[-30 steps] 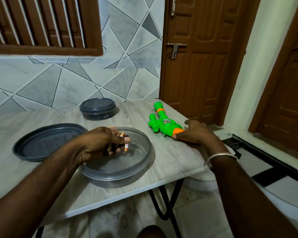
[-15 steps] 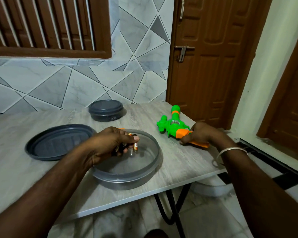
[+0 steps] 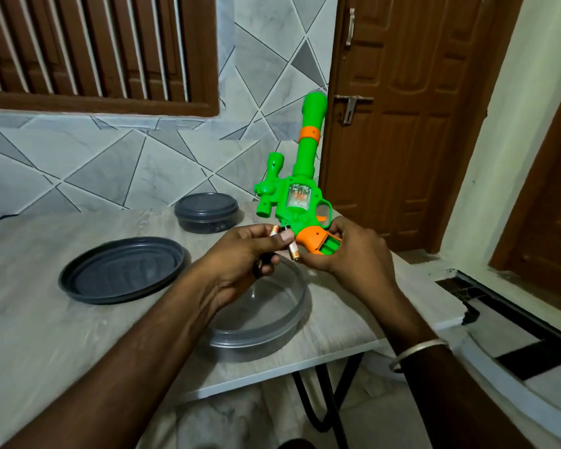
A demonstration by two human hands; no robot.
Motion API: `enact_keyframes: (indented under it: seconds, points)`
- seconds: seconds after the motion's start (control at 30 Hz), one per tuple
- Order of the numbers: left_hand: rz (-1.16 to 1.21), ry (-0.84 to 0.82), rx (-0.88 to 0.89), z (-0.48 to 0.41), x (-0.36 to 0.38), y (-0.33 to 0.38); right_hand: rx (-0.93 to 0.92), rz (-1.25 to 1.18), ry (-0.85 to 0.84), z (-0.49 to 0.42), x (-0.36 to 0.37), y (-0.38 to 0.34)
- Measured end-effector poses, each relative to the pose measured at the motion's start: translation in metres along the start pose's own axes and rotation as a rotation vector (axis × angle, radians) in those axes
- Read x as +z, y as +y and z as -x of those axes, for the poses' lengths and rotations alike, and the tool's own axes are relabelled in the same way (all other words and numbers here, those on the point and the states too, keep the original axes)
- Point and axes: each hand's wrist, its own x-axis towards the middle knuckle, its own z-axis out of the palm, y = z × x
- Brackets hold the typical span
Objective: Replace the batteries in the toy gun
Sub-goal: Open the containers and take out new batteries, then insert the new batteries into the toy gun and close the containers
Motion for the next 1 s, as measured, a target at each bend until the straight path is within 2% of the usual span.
enact_keyframes:
  seconds: [0.13,0.27,0.47,0.57,0.63,0.7,0.87,1.0]
  points:
    - [0.088,0.022,0.015,0.000,0.005,0.002,-0.076,-0.018,-0.006,0.005,-0.008,-0.007]
    - [0.105,0.056,0.059,0.003,0.005,0.002,-0.139,-0.106,-0.115,0.007,-0.012,-0.003]
    - [0.041,0.036,0.189,0.008,-0.001,0.010,-0.084,-0.692,-0.343,0.012,-0.024,-0.001]
    - [-0.030,-0.044,0.255,0.013,-0.002,0.015,0.033,-1.033,-0.557,0.012,-0.039,-0.005]
    - [-0.072,-0.095,0.281,0.016,-0.002,0.017,0.096,-1.158,-0.741,0.013,-0.045,-0.006]
    - [-0.082,-0.134,0.282,0.016,-0.001,0.019,0.120,-1.217,-0.832,0.014,-0.043,-0.007]
    - [0.006,-0.139,0.262,0.015,0.001,0.021,0.339,-1.477,-0.772,0.017,-0.030,-0.018]
    - [0.065,-0.067,0.217,0.014,-0.004,0.016,0.416,-1.585,-0.694,0.013,-0.028,-0.022]
